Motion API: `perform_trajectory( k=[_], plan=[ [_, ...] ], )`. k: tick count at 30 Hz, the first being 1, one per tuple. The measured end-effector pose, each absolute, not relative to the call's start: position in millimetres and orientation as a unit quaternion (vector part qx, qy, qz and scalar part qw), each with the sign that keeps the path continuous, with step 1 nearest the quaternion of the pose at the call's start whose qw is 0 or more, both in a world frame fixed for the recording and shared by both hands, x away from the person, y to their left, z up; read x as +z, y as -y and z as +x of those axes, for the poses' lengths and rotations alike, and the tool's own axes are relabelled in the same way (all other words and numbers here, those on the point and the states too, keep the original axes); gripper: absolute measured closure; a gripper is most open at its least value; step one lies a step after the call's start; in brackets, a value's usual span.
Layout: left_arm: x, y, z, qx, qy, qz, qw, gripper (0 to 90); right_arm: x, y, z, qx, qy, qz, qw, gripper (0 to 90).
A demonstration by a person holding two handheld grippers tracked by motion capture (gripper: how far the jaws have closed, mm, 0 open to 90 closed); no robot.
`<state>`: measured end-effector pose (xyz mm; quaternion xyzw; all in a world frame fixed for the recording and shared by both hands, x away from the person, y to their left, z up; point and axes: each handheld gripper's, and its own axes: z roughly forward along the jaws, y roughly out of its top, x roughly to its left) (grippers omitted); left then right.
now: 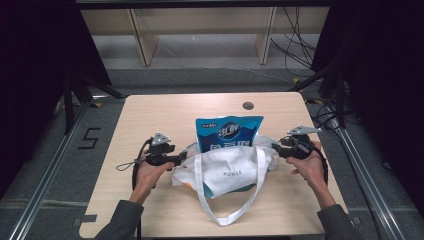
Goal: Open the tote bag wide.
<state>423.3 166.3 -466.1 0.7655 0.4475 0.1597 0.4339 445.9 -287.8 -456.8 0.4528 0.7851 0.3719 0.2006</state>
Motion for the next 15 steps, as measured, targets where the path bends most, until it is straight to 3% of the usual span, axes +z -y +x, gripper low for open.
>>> perform_trajectory(
  k=[6,8,15],
  plan=[
    [-437.6,-168.6,392.2,0.170,-0.446,0.748,0.461,37.6,-421.8,300.4,420.6,0.408,-0.774,0.434,0.213,51.4],
    [-432.8,-165.5,377.7,0.153,-0.440,0.746,0.475,38.8,-413.4,297.1,408.4,0.435,-0.769,0.428,0.191,50.8],
    [-435.7,-147.1,332.8,0.121,-0.387,0.761,0.506,55.4,-407.7,275.7,376.9,0.451,-0.796,0.373,0.152,51.0]
  ],
)
